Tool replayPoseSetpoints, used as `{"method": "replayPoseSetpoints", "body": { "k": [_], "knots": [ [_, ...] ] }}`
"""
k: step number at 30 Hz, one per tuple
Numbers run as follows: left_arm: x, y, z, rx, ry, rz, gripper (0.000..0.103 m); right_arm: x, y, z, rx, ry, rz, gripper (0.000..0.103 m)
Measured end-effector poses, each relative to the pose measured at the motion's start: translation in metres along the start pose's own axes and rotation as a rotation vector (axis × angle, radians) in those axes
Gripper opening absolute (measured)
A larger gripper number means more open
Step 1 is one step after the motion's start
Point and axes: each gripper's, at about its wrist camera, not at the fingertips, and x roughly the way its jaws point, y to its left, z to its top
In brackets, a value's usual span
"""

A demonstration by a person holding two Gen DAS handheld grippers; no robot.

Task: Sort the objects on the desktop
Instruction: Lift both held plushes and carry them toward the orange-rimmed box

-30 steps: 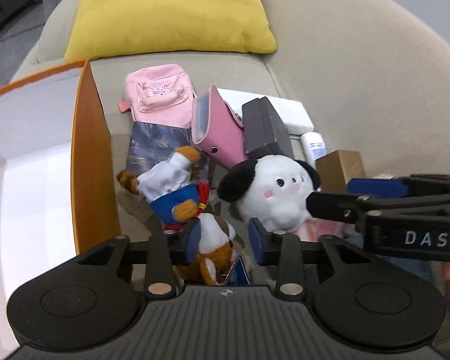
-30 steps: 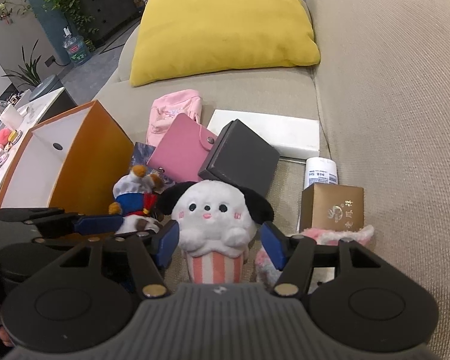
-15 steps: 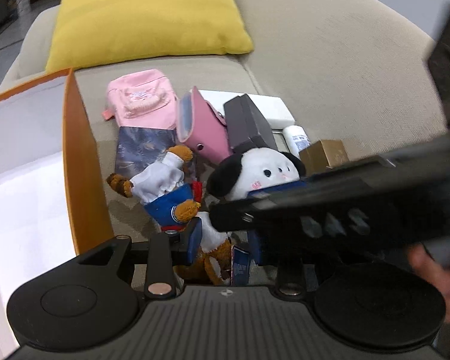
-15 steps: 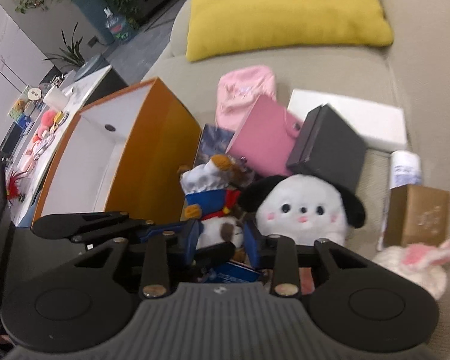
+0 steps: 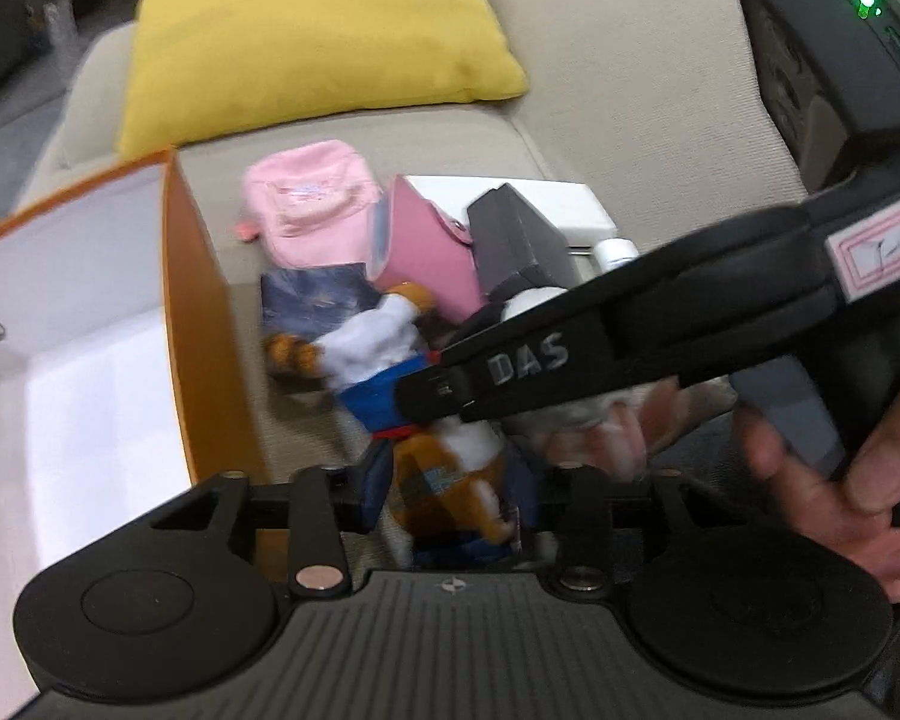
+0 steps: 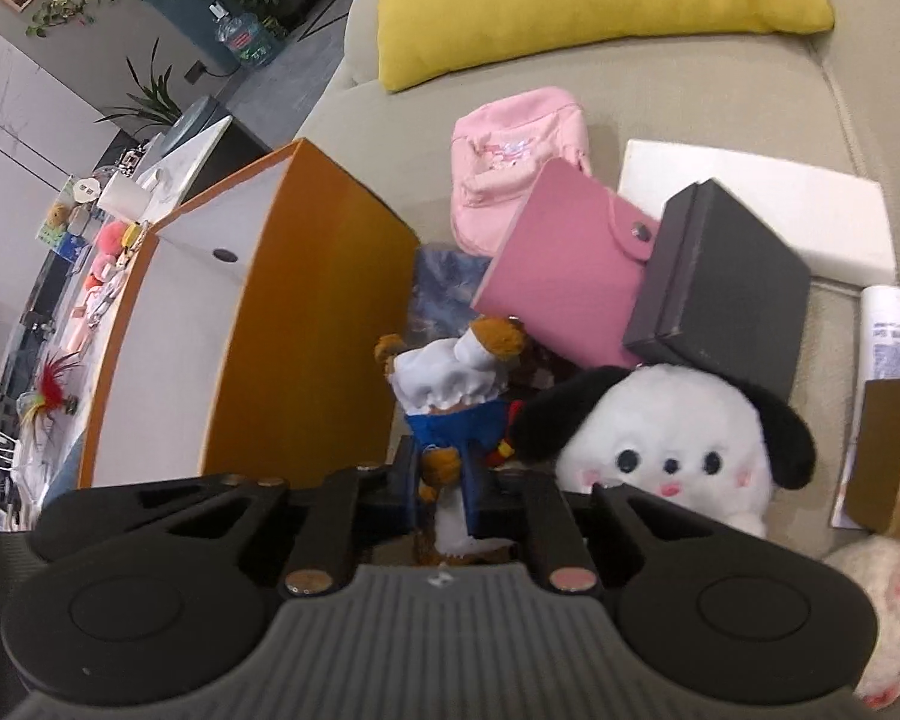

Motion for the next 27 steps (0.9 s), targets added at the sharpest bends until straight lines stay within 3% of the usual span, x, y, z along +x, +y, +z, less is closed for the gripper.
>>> {"method": "replayPoseSetpoints", "body": {
  "k": [3,8,11,16,20,27],
  "knots": [
    [0.007,-0.002,0.003,-0.032,0.027,-0.017,0.056,-0.002,0.000,-0.001,0.001,-0.004,-0.001,0.014],
    [0.023,0.002,0.010,-0.122,0.067,-0.007,0.057,-0.003,-0.002,-0.004,0.007,-0.018,0.004,0.015],
    [0.027,0.004,0.014,-0.141,0.073,0.011,0.057,-0.016,0.001,-0.007,-0.018,-0.061,-0.045,0.029],
    [0.035,0.003,0.014,-0.127,0.089,0.040,0.057,-0.051,-0.005,-0.020,-0.007,-0.139,-0.135,0.035],
    [0.037,0.000,0.010,-0.084,0.089,0.060,0.055,-0.056,-0.010,-0.033,-0.023,-0.126,-0.222,0.036],
    [0.014,0.002,0.005,-0.047,0.030,0.043,0.045,-0.049,-0.015,-0.035,-0.060,-0.084,-0.280,0.039]
  ]
}}
